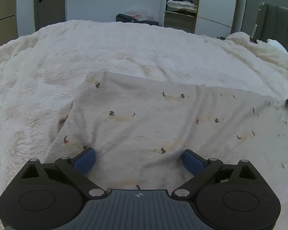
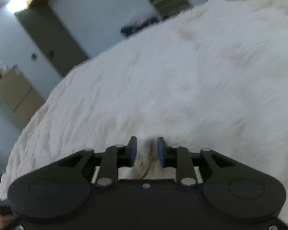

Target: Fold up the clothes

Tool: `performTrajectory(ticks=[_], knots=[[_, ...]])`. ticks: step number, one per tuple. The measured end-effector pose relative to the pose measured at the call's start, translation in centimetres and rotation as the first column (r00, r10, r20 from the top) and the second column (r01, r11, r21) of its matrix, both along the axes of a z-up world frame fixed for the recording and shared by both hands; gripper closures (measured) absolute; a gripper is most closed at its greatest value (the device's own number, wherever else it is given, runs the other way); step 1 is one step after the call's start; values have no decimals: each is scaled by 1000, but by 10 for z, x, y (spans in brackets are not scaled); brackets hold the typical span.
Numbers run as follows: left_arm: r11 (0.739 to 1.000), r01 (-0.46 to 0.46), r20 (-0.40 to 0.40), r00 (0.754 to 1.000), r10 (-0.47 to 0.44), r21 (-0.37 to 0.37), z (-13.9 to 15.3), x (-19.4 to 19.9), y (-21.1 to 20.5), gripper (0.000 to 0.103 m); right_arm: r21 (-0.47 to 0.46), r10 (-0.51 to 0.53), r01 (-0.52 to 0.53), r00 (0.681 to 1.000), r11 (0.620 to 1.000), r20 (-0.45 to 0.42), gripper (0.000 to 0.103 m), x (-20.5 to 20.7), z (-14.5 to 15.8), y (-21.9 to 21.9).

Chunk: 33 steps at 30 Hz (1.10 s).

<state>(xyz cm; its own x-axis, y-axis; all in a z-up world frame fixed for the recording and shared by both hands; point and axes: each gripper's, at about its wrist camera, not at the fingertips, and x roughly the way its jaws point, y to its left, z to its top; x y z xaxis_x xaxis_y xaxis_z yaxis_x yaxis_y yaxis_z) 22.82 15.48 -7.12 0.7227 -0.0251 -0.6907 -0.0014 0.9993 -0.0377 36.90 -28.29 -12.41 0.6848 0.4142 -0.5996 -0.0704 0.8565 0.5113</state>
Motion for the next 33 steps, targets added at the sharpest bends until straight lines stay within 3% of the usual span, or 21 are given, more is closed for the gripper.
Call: performTrajectory(ticks=[4, 6, 7, 8, 10, 12, 13, 14, 16, 17, 19, 20, 21, 22, 23, 24, 26, 28, 30, 31, 33], knots=[[1000, 7, -3, 1000, -7, -14, -1, 1, 4, 5, -269, -65, 54, 997, 962, -31, 103, -1, -4, 10], [1000, 11, -7, 1000, -11, -14, 3, 2, 5, 7, -464, -121, 111, 993, 879, 9, 103, -7, 5, 13], [1000, 11, -2, 1000, -11, -10, 8, 2, 5, 15, -466, -133, 130, 991, 875, 26, 101, -9, 9, 12], [1000, 15, 14, 1000, -15, -8, 14, 1, 5, 21, -381, -152, 170, 985, 909, 77, 100, -17, 21, 3], [999, 42, 110, 993, -39, -30, 38, -5, 7, 22, -249, -142, 178, 978, 952, 154, 91, -27, 34, 0], [988, 82, 209, 976, -54, -129, 57, -5, 10, 20, -114, -129, 162, 958, 980, 254, 84, -38, 45, 13], [969, 123, 257, 964, -66, -215, 66, 1, 10, 13, -90, -128, 157, 955, 984, 268, 79, -41, 45, 20], [951, 154, 269, 960, -80, -270, 67, 13, 6, 5, -74, -100, 124, 958, 990, 270, 62, -44, 42, 36], [916, 197, 281, 955, -97, -350, 67, 37, -1, 3, -43, -42, 56, 961, 997, 274, 59, -50, 36, 68], [922, 182, 261, 961, -93, -342, 60, 52, -4, 3, -97, 75, -52, 965, 994, 250, 62, -48, 27, 96], [941, 141, 219, 973, -74, -307, 46, 81, -8, 5, -268, 150, -91, 966, 959, 211, 82, -43, 15, 121], [961, 98, 197, 979, -47, -258, 38, 91, -6, 5, -419, 137, -58, 977, 906, 162, 97, -40, 1, 127], [980, 48, 156, 988, -18, -192, 27, 104, -3, 5, -448, 118, -43, 983, 893, 140, 97, -39, -4, 121], [991, 10, 100, 995, 3, -134, 14, 115, 5, 13, -478, 96, -29, 989, 878, 116, 103, -38, -9, 115], [992, -1, 57, 998, 8, -124, 5, 121, 14, 23, -528, 12, 17, 999, 849, 50, 103, -33, -16, 85], [994, -12, 15, 1000, 14, -113, -4, 127, 23, 23, -540, 2, 24, 999, 841, 47, 103, -31, -17, 81], [993, -25, -13, 1000, 23, -117, -3, 133, 35, 24, -681, -127, 127, 991, 721, 51, 103, -31, -13, 48], [995, -65, -6, 998, 65, -74, 10, 134, 37, 24, -572, -196, 186, 980, 799, 44, 103, -34, -3, 22], [990, -132, 38, 990, 134, -47, 28, 130, 39, 22, -471, -182, 229, 973, 852, 144, 88, -49, 20, 19], [988, -125, 52, 990, 130, -85, 34, 128, 42, 21, -417, -176, 244, 965, 875, 194, 87, -56, 31, 18], [978, -107, 68, 990, 121, -179, 41, 121, 48, 20, -354, -29, 142, 951, 924, 307, 73, -68, 42, 43]])
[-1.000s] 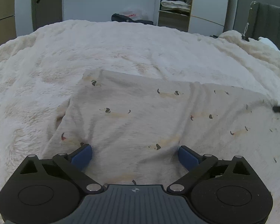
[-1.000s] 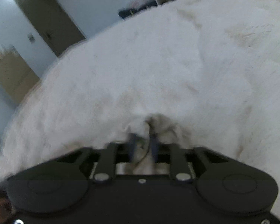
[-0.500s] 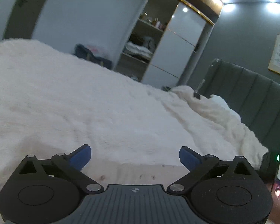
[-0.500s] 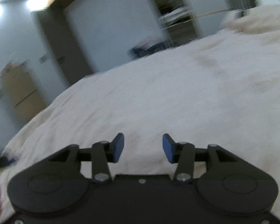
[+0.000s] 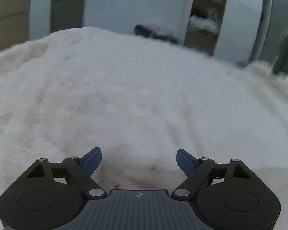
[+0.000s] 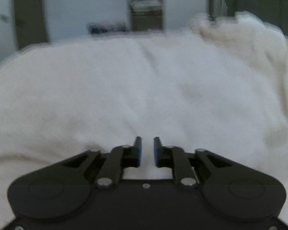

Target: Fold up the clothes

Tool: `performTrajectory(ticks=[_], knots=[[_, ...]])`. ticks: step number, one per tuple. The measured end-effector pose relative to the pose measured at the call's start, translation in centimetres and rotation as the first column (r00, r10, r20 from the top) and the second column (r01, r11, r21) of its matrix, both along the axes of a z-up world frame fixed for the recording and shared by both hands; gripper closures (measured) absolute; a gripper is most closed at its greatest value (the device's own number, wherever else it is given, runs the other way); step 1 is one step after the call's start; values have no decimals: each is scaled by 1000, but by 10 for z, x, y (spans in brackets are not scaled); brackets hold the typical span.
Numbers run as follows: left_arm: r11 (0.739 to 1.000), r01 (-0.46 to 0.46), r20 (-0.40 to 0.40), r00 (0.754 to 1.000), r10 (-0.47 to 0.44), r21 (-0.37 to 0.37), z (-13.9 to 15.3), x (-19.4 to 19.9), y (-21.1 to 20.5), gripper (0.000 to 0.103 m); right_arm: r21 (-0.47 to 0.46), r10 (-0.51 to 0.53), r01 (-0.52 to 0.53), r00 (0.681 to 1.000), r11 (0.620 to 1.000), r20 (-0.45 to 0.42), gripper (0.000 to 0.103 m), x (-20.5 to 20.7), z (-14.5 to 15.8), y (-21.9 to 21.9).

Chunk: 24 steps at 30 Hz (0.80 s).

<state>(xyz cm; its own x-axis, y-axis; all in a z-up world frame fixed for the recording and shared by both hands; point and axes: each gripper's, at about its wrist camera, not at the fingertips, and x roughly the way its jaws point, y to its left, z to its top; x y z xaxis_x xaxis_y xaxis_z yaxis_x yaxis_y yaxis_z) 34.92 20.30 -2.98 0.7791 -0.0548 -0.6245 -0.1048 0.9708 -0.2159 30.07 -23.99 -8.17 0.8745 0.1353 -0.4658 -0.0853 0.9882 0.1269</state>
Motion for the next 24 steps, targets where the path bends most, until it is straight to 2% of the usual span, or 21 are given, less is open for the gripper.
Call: performTrajectory(ticks=[2, 3, 4, 6, 7, 8, 9, 10, 13, 15, 19, 21, 24], knots=[[997, -40, 8, 999, 41, -60, 7, -15, 6, 16, 25, 76, -76, 997, 997, -13, 67, 0, -6, 15], [995, -61, 12, 998, 62, -84, 10, -24, 9, 15, 17, 94, -93, 992, 996, -83, 67, 5, -19, 27], [990, -80, 16, 996, 83, -120, 12, -33, 13, 15, 10, 84, -83, 990, 996, -109, 68, 4, -22, 29], [974, -106, 22, 993, 113, -200, 14, -53, 18, 12, 69, 36, -25, 985, 997, -167, 68, 8, -33, 22], [957, -114, 24, 992, 125, -267, 12, -71, 22, 10, 124, 24, -1, 982, 992, -187, 68, 6, -30, 12], [950, -109, 24, 992, 121, -292, 11, -80, 23, 9, 177, 13, 24, 978, 984, -207, 68, 4, -27, 3], [950, -98, 27, 993, 111, -295, 9, -88, 21, 9, 186, 14, 26, 977, 982, -212, 68, 7, -28, 2], [957, -79, 37, 995, 93, -279, 5, -101, 16, 9, 242, 40, 24, 966, 970, -254, 68, 1, -25, -14], [987, 7, 31, 1000, -3, -159, 0, -117, -10, 9, 266, 84, 8, 940, 964, -331, 68, -1, -20, -35], [988, 59, 21, 998, -57, -139, -1, -119, -24, 9, 277, 96, 8, 928, 961, -360, 68, -17, -15, -49], [974, 194, 37, 981, -191, -119, 9, -120, -67, 9, 299, 123, -3, 916, 954, -382, 69, -57, -13, -56], [964, 243, 39, 970, -240, -110, 10, -126, -84, 9, 295, 134, -11, 906, 955, -400, 72, -64, -18, -59], [937, 337, 31, 941, -336, -93, 11, -139, -122, 9, 269, 162, -47, 891, 962, -424, 72, -76, -20, -49]])
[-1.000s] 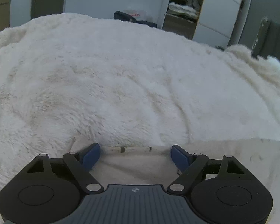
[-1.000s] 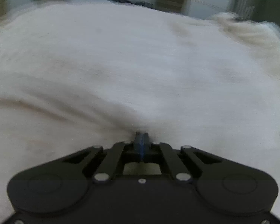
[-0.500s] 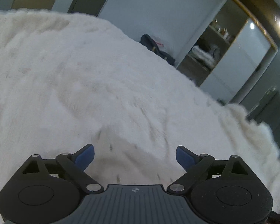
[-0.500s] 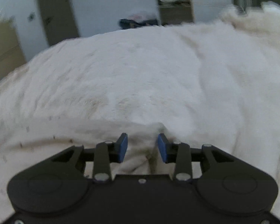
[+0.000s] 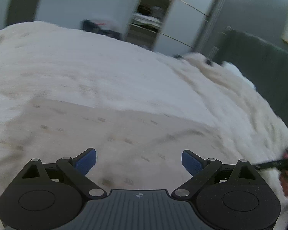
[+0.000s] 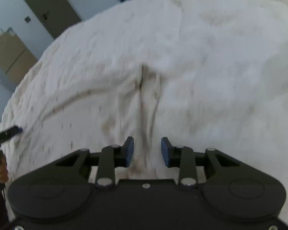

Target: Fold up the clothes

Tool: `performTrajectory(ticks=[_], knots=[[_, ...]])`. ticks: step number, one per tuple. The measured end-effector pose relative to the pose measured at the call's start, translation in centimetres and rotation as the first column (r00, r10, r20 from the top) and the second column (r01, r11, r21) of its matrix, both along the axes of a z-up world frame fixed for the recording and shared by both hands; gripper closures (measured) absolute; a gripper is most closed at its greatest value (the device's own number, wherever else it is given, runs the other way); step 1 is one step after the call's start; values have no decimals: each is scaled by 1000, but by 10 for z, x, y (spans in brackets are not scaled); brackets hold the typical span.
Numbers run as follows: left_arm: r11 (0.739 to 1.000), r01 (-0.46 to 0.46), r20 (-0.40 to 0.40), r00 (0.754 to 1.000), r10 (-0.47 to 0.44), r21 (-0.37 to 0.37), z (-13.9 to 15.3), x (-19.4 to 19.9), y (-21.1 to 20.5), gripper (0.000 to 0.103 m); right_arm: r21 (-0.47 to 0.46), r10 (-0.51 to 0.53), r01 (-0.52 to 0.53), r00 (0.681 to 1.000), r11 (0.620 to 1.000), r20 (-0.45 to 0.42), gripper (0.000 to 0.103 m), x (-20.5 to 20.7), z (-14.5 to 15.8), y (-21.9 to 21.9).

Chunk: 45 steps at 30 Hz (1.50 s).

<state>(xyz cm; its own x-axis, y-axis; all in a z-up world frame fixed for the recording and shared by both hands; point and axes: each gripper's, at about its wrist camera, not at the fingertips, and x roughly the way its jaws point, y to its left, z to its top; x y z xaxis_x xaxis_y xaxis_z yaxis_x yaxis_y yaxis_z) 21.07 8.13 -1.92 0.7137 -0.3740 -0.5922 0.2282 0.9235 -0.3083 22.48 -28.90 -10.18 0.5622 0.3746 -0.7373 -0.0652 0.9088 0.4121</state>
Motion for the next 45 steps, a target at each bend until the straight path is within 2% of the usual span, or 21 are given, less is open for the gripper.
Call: performTrajectory(ticks=[4, 6, 9, 12, 14, 15, 17, 19, 21, 23, 24, 25, 27, 28, 29, 31, 32, 36, 39, 43, 45], knots=[[995, 101, 15, 995, -101, 16, 5, 6, -48, 9, 36, 38, -38, 999, 999, 11, 74, 2, 1, 8], [988, 151, 33, 988, -152, 35, 16, 24, -77, 9, 4, 66, -66, 998, 998, 14, 79, 3, 2, 17], [963, 252, 37, 966, -256, 98, 41, 71, -146, 9, 17, 77, -77, 997, 997, 12, 83, 2, 1, 16], [926, 321, -20, 946, -324, 200, 51, 115, -212, 11, 41, 68, -68, 998, 997, 14, 84, -4, 2, 8], [867, 403, -133, 915, -380, 292, 46, 152, -263, 48, 66, 52, -53, 998, 996, 18, 84, -4, 2, 1], [825, 447, -195, 894, -403, 346, 40, 170, -290, 53, 87, 43, -45, 999, 995, 17, 84, -4, 2, -2], [722, 531, -302, 847, -437, 443, 23, 197, -338, 56, 106, 38, -39, 999, 994, 13, 83, -2, -1, -4], [648, 600, -383, 799, -463, 470, 11, 210, -368, 58, 117, 36, -37, 999, 992, 9, 82, -2, -1, -8], [601, 655, -439, 755, -487, 458, 3, 213, -387, 58, 132, 35, -37, 999, 991, 13, 82, -2, -1, -11], [542, 698, -485, 716, -502, 469, -4, 213, -408, 58, 152, 36, -38, 999, 988, 16, 81, -1, 0, -14], [506, 701, -495, 713, -497, 502, -8, 212, -416, 58, 156, 41, -43, 999, 987, 17, 81, 0, 0, -15], [450, 702, -508, 711, -486, 552, -16, 210, -428, 58, 156, 44, -47, 999, 987, 18, 81, 1, 1, -15], [387, 703, -529, 707, -468, 597, -26, 207, -435, 64, 161, 54, -57, 998, 985, 19, 80, 1, 1, -15], [346, 705, -545, 703, -456, 619, -33, 206, -441, 76, 164, 54, -56, 998, 985, 20, 80, 1, 1, -16], [315, 705, -557, 701, -446, 635, -37, 206, -442, 91, 167, 53, -56, 998, 984, 21, 80, 0, 2, -16], [257, 708, -573, 692, -438, 658, -43, 201, -439, 93, 173, 53, -54, 999, 983, 13, 80, 0, 0, -16], [240, 709, -579, 689, -436, 664, -45, 199, -438, 95, 171, 54, -55, 999, 984, 10, 80, 1, -1, -14], [264, 710, -577, 693, -433, 653, -41, 205, -435, 96, 143, 70, -68, 998, 987, -7, 80, 8, -6, -8], [290, 710, -573, 695, -435, 642, -38, 205, -433, 96, 122, 68, -64, 997, 991, -28, 80, 15, -13, -6], [339, 703, -550, 705, -448, 625, -26, 210, -428, 96, 109, 53, -51, 998, 993, -21, 80, 23, -16, -7], [349, 703, -544, 705, -455, 620, -21, 210, -425, 96, 104, 50, -48, 999, 993, -10, 80, 27, -16, -7]])
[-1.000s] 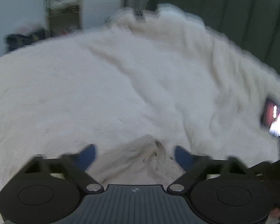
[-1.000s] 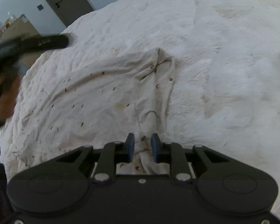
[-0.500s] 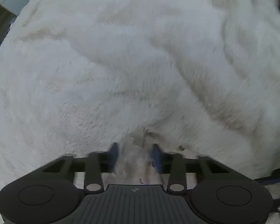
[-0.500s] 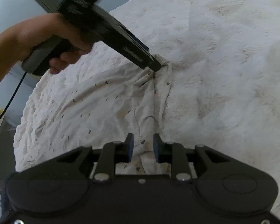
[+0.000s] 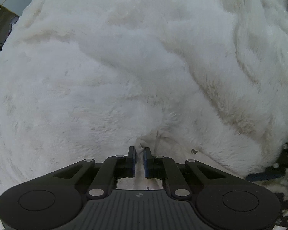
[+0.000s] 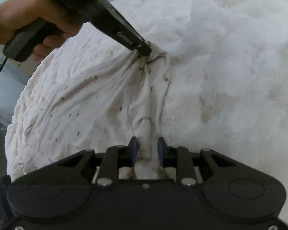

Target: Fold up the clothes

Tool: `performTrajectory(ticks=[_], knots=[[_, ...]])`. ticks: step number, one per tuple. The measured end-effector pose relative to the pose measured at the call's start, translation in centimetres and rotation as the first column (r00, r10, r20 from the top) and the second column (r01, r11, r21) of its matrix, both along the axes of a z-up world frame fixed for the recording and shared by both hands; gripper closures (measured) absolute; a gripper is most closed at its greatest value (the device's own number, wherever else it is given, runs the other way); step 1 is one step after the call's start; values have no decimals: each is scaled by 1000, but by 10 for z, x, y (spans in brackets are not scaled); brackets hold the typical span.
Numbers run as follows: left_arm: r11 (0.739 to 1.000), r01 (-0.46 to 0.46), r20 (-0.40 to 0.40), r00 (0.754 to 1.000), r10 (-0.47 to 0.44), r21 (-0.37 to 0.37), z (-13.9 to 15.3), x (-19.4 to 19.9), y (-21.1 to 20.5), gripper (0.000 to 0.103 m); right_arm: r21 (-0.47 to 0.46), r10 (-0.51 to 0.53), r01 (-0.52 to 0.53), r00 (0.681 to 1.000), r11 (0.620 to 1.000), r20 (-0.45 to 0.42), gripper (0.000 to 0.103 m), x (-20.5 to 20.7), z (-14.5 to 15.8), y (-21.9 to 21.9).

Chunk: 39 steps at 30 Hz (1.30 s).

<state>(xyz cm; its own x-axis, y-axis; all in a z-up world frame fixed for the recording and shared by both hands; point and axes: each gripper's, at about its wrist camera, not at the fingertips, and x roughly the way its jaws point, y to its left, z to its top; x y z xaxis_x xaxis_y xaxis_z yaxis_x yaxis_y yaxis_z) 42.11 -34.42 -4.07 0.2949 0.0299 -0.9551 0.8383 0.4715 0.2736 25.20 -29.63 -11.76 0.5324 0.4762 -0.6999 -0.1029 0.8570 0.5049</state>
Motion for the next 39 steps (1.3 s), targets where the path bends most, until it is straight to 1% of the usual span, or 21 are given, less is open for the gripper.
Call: performTrajectory(ticks=[4, 7, 8, 10, 11, 14, 17, 19, 21, 22, 23, 25, 26, 28, 30, 33, 34, 35, 36, 37, 39], knots=[[1000, -4, -8, 1000, 4, -24, 7, 1, 4, 96, 0, 9, -9, 1000, 1000, 6, 80, 0, -1, 1], [999, -17, -20, 1000, 17, -41, 9, 3, 7, 96, -4, 31, -31, 999, 1000, -16, 82, -1, -4, 5], [999, -21, -24, 1000, 20, -44, 9, 5, 10, 96, -10, 36, -36, 999, 999, -24, 84, -1, -6, 6], [999, -24, -26, 999, 22, -47, 13, 6, 14, 96, -9, 45, -46, 999, 999, -19, 93, -1, -5, 6], [999, -24, -27, 999, 23, -47, 15, 5, 15, 95, -13, 51, -51, 999, 999, -18, 95, -1, -4, 7], [999, -24, -25, 999, 23, -46, 13, 6, 14, 95, -24, 54, -55, 998, 998, -29, 95, -1, -6, 8], [999, -24, -4, 1000, 24, -37, 9, 8, 14, 95, -36, 63, -63, 998, 997, 1, 102, -5, 1, 8], [999, -41, 32, 999, 42, -35, 6, 12, 14, 96, -39, 64, -63, 998, 997, 29, 103, -9, 8, 5], [996, -69, 42, 997, 71, -48, 2, 20, 15, 96, 2, 64, -65, 994, 998, 92, 103, -20, 23, -1], [995, -84, 45, 995, 86, -55, 0, 23, 15, 97, 15, 67, -69, 993, 998, 101, 103, -22, 25, -2], [994, -94, 50, 994, 97, -60, -2, 24, 15, 103, 37, 81, -86, 990, 996, 112, 103, -28, 27, -4], [993, -102, 88, 990, 106, -53, -5, 25, 13, 103, 30, 100, -103, 989, 994, 105, 103, -29, 26, -2], [995, -95, 89, 991, 99, -41, -7, 24, 11, 103, 24, 107, -110, 989, 994, 98, 103, -29, 25, -1], [995, -83, 52, 995, 86, -50, -9, 20, 7, 103, 13, 122, -123, 989, 992, 84, 103, -28, 23, 1], [996, -64, 47, 997, 67, -59, -6, 15, 3, 101, 16, 120, -121, 991, 993, 66, 103, -26, 23, -3], [997, -40, 42, 998, 42, -68, 0, 7, 1, 99, -16, 115, -114, 992, 993, 56, 100, -29, 24, -7], [997, -32, 35, 999, 35, -69, 2, 6, 0, 93, -18, 109, -108, 992, 994, 56, 100, -30, 23, -9], [997, -29, 38, 999, 31, -69, 3, 6, -1, 77, -7, 112, -112, 992, 994, 52, 100, -30, 23, -11], [998, -24, 41, 999, 27, -64, 3, 5, -2, 66, 4, 114, -115, 992, 993, 48, 98, -31, 23, -12], [998, -18, 42, 999, 20, -52, 0, 5, -3, 51, -2, 108, -108, 993, 994, 45, 95, -30, 21, -10], [1000, -7, 39, 999, 8, -29, -8, 5, -5, 50, -17, 96, -96, 994, 995, 41, 86, -29, 20, -8]])
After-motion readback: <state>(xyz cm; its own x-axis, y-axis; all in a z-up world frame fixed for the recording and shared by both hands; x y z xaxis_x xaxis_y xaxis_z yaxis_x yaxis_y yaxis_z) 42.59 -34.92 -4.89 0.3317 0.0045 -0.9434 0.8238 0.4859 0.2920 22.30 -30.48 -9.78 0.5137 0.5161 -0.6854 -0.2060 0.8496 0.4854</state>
